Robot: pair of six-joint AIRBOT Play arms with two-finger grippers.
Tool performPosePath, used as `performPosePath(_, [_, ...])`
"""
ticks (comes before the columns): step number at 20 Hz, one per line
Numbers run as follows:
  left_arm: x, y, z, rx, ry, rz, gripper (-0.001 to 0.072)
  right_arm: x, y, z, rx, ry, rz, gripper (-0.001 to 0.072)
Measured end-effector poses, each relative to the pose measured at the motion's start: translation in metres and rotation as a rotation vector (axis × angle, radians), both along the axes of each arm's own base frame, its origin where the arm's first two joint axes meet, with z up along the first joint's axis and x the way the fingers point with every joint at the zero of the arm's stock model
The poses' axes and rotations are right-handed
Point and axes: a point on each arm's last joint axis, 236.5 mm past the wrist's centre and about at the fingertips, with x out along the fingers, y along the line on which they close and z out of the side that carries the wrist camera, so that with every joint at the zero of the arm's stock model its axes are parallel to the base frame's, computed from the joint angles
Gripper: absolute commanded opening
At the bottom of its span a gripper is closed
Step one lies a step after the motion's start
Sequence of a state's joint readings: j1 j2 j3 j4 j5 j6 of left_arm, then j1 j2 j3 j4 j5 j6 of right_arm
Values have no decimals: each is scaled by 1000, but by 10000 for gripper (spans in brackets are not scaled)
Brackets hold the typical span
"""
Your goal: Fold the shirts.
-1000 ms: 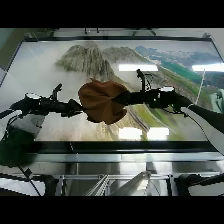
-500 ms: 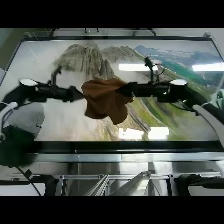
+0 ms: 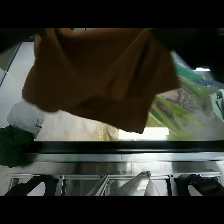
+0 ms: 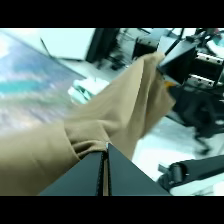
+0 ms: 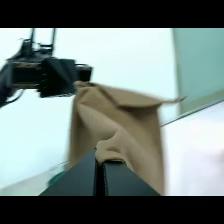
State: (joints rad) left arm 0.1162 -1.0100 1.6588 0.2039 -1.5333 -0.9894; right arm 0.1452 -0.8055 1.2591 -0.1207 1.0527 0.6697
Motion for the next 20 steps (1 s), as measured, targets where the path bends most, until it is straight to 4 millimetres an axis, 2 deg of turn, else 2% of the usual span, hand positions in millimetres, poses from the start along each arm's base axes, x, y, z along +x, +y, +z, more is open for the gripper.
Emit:
performPosePath(1, [-8,0,8,12,-34,17,23,-4,-7,5,-17,-24,-56,21])
performPosePath(3, [-9,1,7,25,-31,41,22,4,-16,0,-56,-9,-136,22])
performPosePath(4, [-3,1,-2,29,4,45,22,15,-18,-11,-83,21,-161,21])
performPosePath(6, [25,0,-37,41,120,57,22,50,-19,-45,-138,123,-193,22])
performPosePath(8, [64,0,-95,78,276,87,17,97,-20,-100,-209,273,-226,22])
performPosePath(9, [86,1,-132,107,363,113,20,121,-23,-132,-244,360,-250,80])
performPosePath(10, [107,5,-170,139,445,146,194,147,-28,-170,-276,462,-279,312])
performPosePath(11, [126,10,-207,167,523,177,335,169,-36,-205,-304,550,-313,410])
performPosePath(13, [153,24,-260,193,641,218,334,199,-59,-265,-337,723,-361,411])
performPosePath(15, [175,51,-292,203,721,259,335,208,-84,-300,-360,841,-379,411])
performPosePath(16, [179,67,-306,205,774,271,335,209,-99,-313,-372,888,-392,411])
performPosePath(18, [177,93,-326,193,875,272,335,202,-126,-335,-409,970,-403,411])
performPosePath(20, [161,113,-352,185,995,261,339,183,-143,-361,-449,1069,-385,411])
